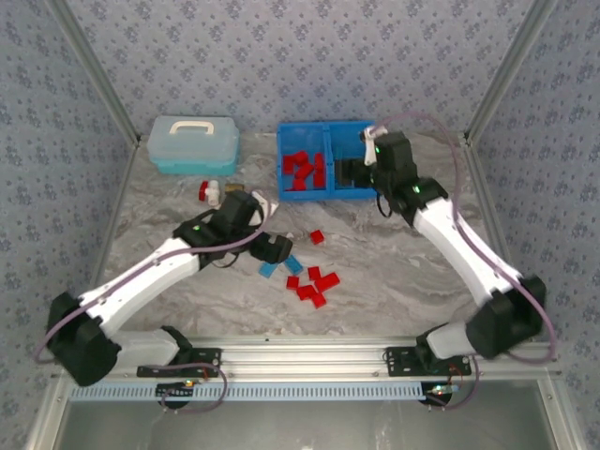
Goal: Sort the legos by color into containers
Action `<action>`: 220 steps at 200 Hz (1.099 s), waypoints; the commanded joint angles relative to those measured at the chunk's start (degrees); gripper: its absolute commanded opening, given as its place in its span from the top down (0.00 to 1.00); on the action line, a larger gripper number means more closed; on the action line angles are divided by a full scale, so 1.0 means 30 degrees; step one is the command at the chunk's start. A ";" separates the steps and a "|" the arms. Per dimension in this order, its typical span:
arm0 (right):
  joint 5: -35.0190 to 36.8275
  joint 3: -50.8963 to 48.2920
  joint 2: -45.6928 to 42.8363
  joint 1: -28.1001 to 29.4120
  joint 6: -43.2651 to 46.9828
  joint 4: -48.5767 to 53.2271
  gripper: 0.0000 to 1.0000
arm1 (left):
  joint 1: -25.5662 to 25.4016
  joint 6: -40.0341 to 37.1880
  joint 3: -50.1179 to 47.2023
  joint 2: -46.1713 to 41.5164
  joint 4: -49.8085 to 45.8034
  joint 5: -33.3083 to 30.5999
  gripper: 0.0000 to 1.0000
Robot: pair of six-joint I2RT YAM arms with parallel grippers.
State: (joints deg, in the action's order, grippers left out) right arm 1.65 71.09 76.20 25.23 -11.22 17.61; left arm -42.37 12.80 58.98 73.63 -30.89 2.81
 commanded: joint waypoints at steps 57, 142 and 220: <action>-0.2480 -0.7667 -0.8574 0.0137 0.0274 -0.0094 0.00 | -0.1658 -0.1903 0.7439 1.0806 0.0541 -0.1449 0.05; -0.1506 -0.8256 -1.0314 0.0085 -0.0094 0.1793 0.00 | -0.1682 -0.5529 0.9762 1.5498 0.1291 -0.0385 0.30; -0.0925 -0.8030 -1.0394 0.0089 -0.0520 0.1703 0.00 | -0.1680 -0.5176 0.8141 1.4929 0.2572 0.0192 0.68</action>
State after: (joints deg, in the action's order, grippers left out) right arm -2.57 46.63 45.84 25.85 -11.62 22.02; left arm -47.05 -2.72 85.21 119.90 -24.29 1.63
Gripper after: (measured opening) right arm 0.999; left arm 0.356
